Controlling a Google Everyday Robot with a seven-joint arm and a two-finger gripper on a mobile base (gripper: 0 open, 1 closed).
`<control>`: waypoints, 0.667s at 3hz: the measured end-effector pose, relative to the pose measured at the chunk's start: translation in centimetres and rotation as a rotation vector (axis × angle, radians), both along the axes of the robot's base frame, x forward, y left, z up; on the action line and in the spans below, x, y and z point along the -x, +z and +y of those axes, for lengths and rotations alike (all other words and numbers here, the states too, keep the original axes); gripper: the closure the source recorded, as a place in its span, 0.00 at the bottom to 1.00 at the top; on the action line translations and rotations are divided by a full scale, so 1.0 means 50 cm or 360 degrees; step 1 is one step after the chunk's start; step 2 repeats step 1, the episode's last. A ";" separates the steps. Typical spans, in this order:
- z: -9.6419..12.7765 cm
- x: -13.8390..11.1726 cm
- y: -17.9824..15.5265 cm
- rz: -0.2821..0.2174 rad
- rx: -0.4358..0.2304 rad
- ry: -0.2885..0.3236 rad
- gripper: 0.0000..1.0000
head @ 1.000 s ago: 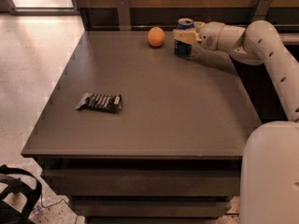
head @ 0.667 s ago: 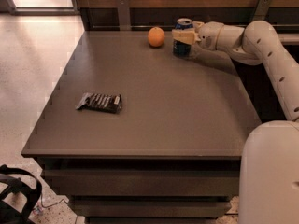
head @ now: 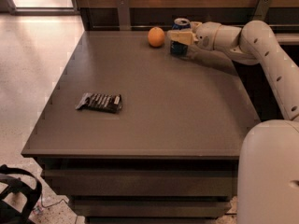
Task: Move pepsi can near orange
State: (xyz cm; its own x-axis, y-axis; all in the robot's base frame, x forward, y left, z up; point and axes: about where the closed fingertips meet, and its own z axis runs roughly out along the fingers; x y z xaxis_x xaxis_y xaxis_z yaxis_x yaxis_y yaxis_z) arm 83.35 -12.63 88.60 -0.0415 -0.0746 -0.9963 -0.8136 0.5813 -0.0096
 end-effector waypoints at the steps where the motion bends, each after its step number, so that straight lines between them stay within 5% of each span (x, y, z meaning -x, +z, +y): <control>1: 0.007 -0.001 -0.001 0.0002 -0.0001 0.0007 0.00; 2: 0.007 -0.001 -0.001 0.0002 -0.0001 0.0007 0.00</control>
Offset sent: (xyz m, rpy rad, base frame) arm 0.0000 0.0000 0.0000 0.0000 0.0000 0.0000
